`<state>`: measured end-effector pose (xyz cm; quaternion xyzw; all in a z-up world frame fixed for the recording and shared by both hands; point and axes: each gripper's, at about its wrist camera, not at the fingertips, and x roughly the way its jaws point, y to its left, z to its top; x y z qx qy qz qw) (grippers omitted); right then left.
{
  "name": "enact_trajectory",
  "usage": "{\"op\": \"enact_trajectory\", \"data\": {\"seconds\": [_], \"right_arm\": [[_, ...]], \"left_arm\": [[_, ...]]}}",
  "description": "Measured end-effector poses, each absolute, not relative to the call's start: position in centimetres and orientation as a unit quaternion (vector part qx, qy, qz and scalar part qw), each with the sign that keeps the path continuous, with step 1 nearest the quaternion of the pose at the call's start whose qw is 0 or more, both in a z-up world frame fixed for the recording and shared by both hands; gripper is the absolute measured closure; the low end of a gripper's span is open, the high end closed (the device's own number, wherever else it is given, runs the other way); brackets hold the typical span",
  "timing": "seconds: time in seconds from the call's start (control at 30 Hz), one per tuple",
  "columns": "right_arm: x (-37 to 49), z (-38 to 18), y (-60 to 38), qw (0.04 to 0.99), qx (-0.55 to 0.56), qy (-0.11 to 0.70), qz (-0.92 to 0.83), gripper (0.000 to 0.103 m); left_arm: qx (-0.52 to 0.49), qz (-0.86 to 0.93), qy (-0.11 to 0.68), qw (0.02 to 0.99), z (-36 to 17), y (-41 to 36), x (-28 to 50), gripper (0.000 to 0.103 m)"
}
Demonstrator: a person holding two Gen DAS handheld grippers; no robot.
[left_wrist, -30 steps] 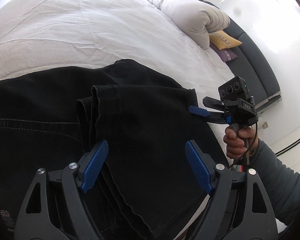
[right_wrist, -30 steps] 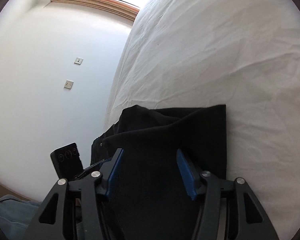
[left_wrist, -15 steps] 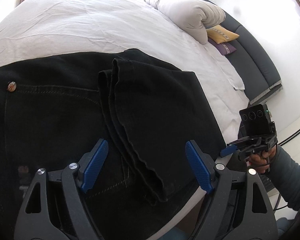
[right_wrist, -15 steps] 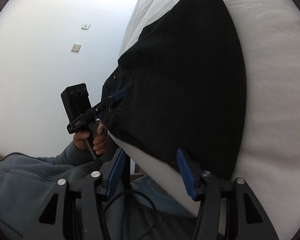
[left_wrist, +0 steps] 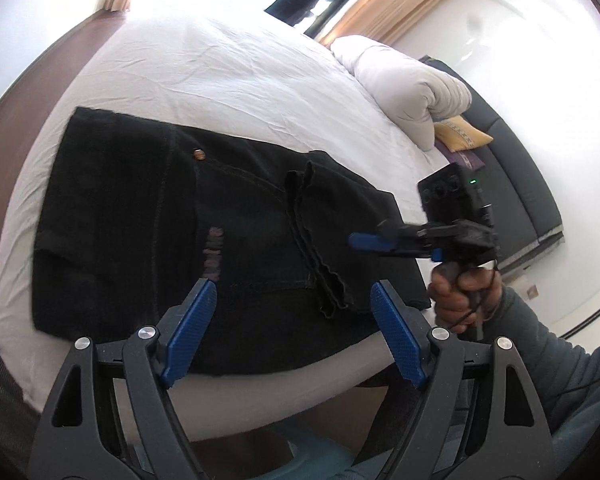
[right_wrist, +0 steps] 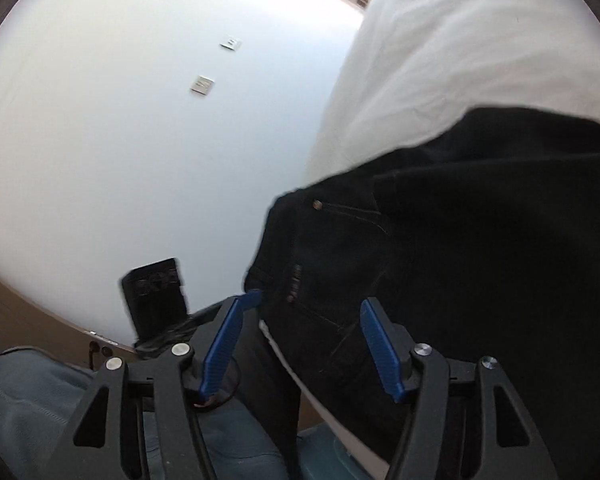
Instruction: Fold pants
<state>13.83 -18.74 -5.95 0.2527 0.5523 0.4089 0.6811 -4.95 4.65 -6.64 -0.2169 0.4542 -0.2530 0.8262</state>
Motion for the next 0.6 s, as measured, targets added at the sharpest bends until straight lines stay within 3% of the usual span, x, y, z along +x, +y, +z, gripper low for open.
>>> {"op": "enact_trajectory", "data": {"seconds": [0.03,0.1,0.27,0.37,0.47,0.6], "right_arm": [[14.1,-8.1,-17.8,0.677,0.237,0.581,0.384,0.037],[14.0,-8.3,-18.2,0.685,0.260,0.566,0.377,0.049],[12.4,-3.6,-17.3,0.684,0.307,0.496,0.439,0.042],[13.0,-3.9,-15.8,0.686,0.317,0.489,0.437,0.030],[14.1,-8.4,-14.3,0.675,0.301,0.570,0.359,0.029],[13.5,-7.6,-12.8,0.667,0.335,0.531,0.401,0.031]], "left_arm": [[-0.226,-0.240,0.458,0.825,-6.7,5.8,-5.7,0.024],[-0.248,-0.214,0.468,0.821,-7.2,8.0,-7.1,0.024],[-0.319,-0.157,0.477,0.804,-8.6,12.5,-9.3,0.024],[-0.353,-0.131,0.482,0.791,-9.5,13.7,-9.2,0.024],[-0.377,-0.105,0.487,0.781,-10.4,14.3,-9.2,0.024],[-0.433,-0.079,0.464,0.769,-11.4,15.9,-8.7,0.024]]}}
